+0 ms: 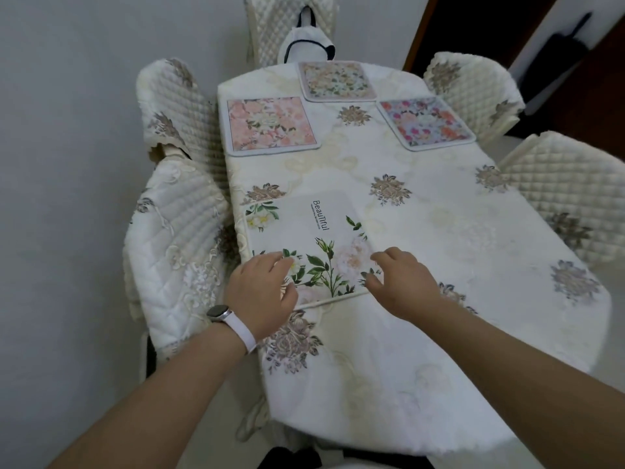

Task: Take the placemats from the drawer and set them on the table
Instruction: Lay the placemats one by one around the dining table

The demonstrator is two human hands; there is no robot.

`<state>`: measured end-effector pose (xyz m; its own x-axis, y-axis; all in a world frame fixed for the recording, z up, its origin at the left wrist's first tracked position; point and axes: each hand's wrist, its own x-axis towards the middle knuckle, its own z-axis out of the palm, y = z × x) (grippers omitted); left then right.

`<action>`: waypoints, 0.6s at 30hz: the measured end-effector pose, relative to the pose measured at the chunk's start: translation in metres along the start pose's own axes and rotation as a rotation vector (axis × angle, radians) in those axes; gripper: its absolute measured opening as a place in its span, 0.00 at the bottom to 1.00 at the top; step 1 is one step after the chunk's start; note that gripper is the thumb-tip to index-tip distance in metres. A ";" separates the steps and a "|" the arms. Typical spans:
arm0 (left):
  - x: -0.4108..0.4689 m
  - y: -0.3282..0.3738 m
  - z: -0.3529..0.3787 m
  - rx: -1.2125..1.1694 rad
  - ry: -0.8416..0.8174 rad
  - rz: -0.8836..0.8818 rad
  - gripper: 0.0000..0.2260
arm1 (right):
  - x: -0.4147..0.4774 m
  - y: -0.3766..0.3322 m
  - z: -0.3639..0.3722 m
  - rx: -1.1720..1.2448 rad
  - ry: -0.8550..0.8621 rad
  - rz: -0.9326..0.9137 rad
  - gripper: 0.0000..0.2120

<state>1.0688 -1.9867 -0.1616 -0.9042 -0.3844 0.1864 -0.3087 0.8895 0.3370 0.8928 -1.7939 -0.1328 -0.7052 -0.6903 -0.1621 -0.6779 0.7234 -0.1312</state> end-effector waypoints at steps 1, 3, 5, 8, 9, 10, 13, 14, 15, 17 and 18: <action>-0.002 0.000 0.002 0.013 -0.010 -0.006 0.17 | -0.005 0.002 -0.001 -0.004 0.001 0.002 0.22; -0.004 0.003 0.006 0.042 -0.038 -0.012 0.18 | -0.016 0.005 -0.005 -0.025 0.004 -0.010 0.23; -0.004 0.008 0.008 0.061 -0.068 -0.015 0.19 | -0.026 0.009 -0.009 -0.042 0.008 -0.017 0.24; -0.001 0.022 0.006 0.062 -0.092 -0.006 0.19 | -0.038 0.019 -0.017 -0.038 0.021 -0.002 0.24; -0.001 0.028 0.005 0.061 -0.093 -0.001 0.19 | -0.041 0.022 -0.020 -0.037 0.022 0.001 0.24; -0.001 0.033 0.004 0.062 -0.093 0.006 0.19 | -0.045 0.027 -0.023 -0.039 0.023 0.002 0.24; -0.002 0.050 -0.002 0.071 -0.097 0.042 0.19 | -0.057 0.039 -0.033 -0.017 0.029 0.017 0.24; -0.002 0.056 -0.004 0.079 -0.095 0.051 0.19 | -0.063 0.044 -0.036 -0.006 0.037 0.023 0.24; -0.002 0.062 -0.005 0.088 -0.094 0.057 0.19 | -0.068 0.049 -0.038 0.005 0.050 0.029 0.24; -0.003 0.078 -0.006 0.098 -0.104 0.082 0.19 | -0.084 0.062 -0.043 0.028 0.074 0.046 0.24; -0.003 0.088 -0.005 0.101 -0.106 0.103 0.19 | -0.092 0.069 -0.044 0.040 0.085 0.058 0.24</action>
<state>1.0459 -1.9086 -0.1284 -0.9570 -0.2665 0.1145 -0.2362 0.9451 0.2258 0.9017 -1.6808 -0.0835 -0.7590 -0.6453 -0.0869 -0.6281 0.7608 -0.1634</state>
